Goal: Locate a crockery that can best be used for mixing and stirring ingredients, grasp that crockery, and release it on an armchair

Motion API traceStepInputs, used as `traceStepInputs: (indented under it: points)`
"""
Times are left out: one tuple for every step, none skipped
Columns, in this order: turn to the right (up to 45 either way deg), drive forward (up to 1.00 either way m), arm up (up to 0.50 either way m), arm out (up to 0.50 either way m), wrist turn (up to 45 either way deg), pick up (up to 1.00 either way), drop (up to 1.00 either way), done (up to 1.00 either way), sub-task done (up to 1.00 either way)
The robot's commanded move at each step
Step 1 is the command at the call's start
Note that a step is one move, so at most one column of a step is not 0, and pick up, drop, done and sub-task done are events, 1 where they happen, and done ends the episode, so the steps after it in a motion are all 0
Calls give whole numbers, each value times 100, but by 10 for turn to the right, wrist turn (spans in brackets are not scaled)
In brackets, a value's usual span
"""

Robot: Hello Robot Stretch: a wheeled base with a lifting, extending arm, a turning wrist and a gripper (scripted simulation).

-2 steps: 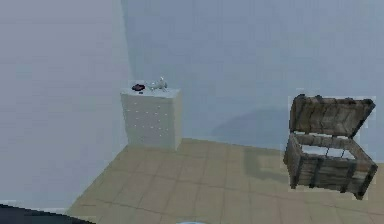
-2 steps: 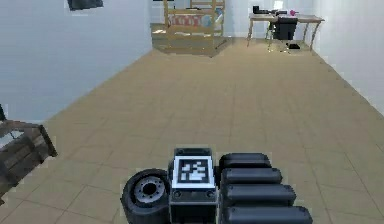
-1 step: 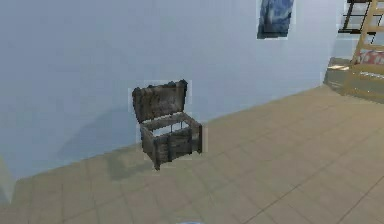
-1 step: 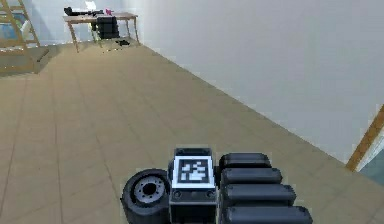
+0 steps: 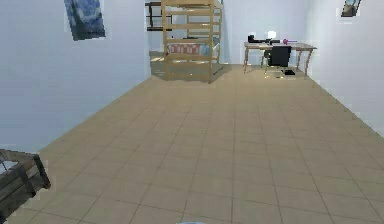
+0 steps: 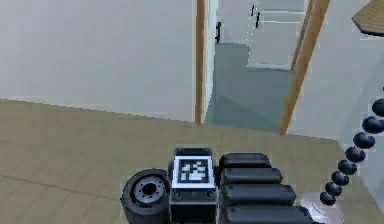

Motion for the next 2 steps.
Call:
traceStepInputs:
  points:
    - [270,0,0,0,0,0,0,0,0]
    - [-450,0,0,0,0,0,0,0,0]
